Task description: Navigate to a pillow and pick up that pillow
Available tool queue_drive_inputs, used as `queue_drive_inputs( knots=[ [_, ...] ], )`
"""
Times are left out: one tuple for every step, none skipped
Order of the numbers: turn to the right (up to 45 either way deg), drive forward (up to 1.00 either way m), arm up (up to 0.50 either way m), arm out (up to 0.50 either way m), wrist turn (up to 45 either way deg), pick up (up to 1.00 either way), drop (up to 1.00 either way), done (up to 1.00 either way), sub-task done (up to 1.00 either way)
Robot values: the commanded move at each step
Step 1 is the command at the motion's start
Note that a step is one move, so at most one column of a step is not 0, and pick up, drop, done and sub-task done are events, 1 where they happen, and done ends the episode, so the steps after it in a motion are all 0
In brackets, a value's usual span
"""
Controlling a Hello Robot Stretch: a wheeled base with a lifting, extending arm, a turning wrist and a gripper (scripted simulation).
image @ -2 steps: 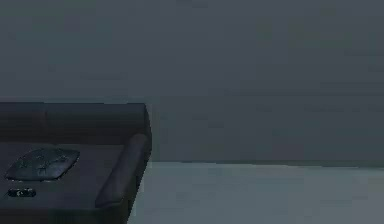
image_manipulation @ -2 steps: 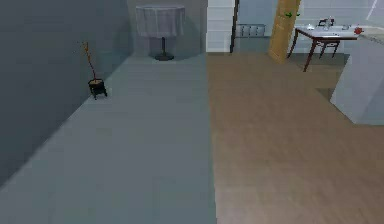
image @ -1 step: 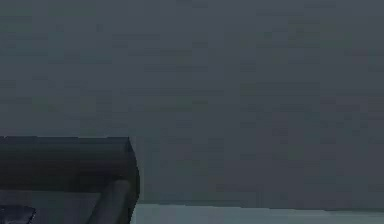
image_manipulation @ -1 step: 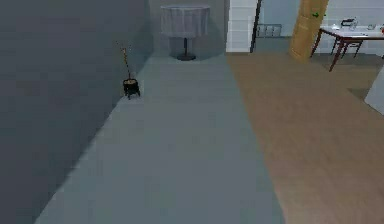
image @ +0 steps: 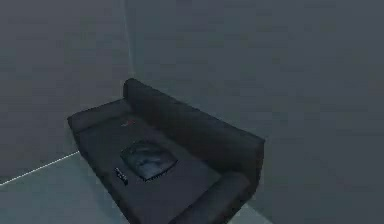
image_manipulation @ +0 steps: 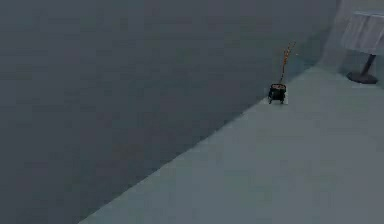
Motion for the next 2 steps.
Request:
queue_drive_inputs(
  knots=[
    [-45.0, 0.00, 0.00, 0.00, 0.0, 0.00, 0.00, 0.00, 0.00],
    [-45.0, 0.00, 0.00, 0.00, 0.0, 0.00, 0.00, 0.00, 0.00]
  ],
)
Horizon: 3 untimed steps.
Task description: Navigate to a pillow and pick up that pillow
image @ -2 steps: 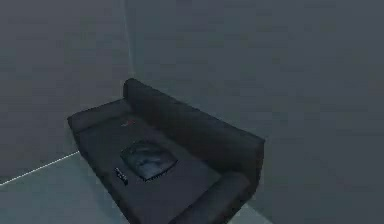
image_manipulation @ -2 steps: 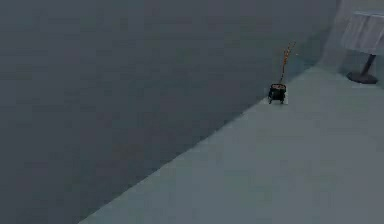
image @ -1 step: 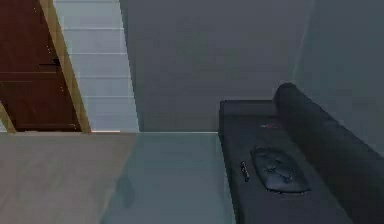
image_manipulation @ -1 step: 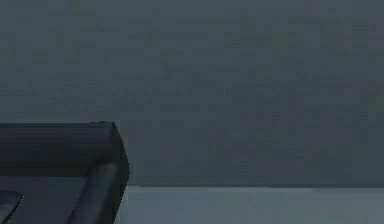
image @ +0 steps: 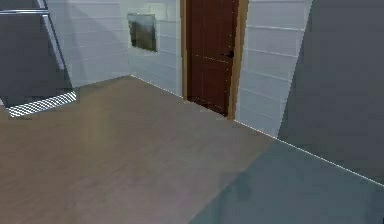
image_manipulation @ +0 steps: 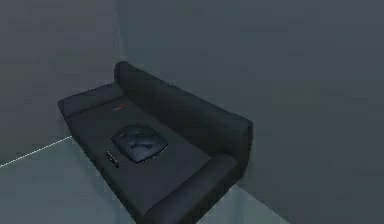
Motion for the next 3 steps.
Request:
queue_drive_inputs(
  knots=[
    [-15.0, 0.00, 0.00, 0.00, 0.0, 0.00, 0.00, 0.00, 0.00],
    [45.0, 0.00, 0.00, 0.00, 0.0, 0.00, 0.00, 0.00, 0.00],
    [15.0, 0.00, 0.00, 0.00, 0.0, 0.00, 0.00, 0.00, 0.00]
  ],
)
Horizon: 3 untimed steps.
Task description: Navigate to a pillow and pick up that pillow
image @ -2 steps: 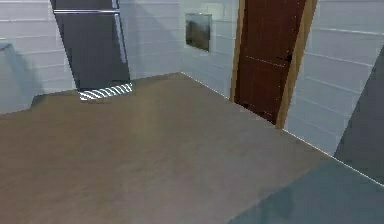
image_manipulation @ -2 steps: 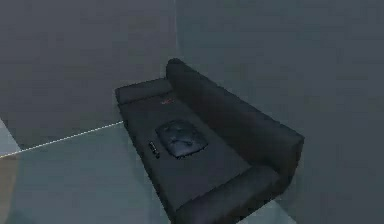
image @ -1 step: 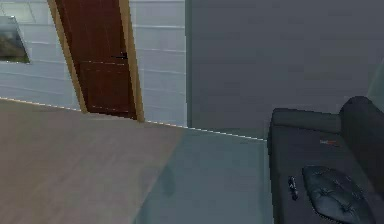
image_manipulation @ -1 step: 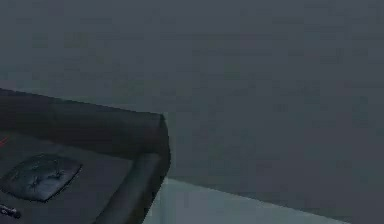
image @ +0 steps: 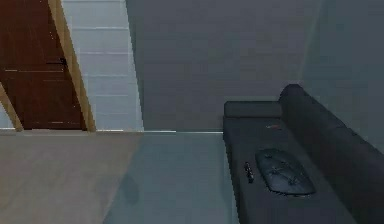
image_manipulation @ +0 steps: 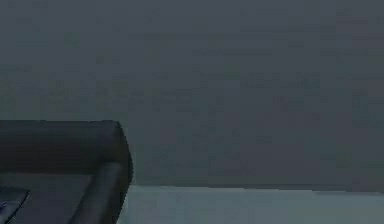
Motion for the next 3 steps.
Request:
queue_drive_inputs(
  knots=[
    [0.0, 0.65, 0.00, 0.00, 0.0, 0.00, 0.00, 0.00, 0.00],
    [-30.0, 0.00, 0.00, 0.00, 0.0, 0.00, 0.00, 0.00, 0.00],
    [0.0, 0.00, 0.50, 0.00, 0.0, 0.00, 0.00, 0.00, 0.00]
  ],
)
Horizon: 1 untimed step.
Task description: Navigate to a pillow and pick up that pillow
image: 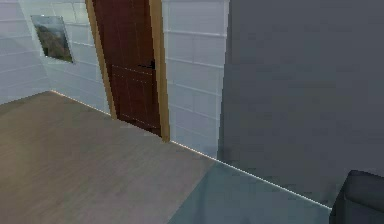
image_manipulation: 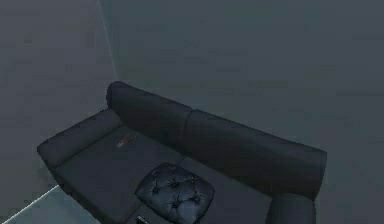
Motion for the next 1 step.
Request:
queue_drive_inputs(
  knots=[
    [0.0, 0.00, 0.00, 0.18, 0.0, 0.00, 0.00, 0.00, 0.00]
  ],
)
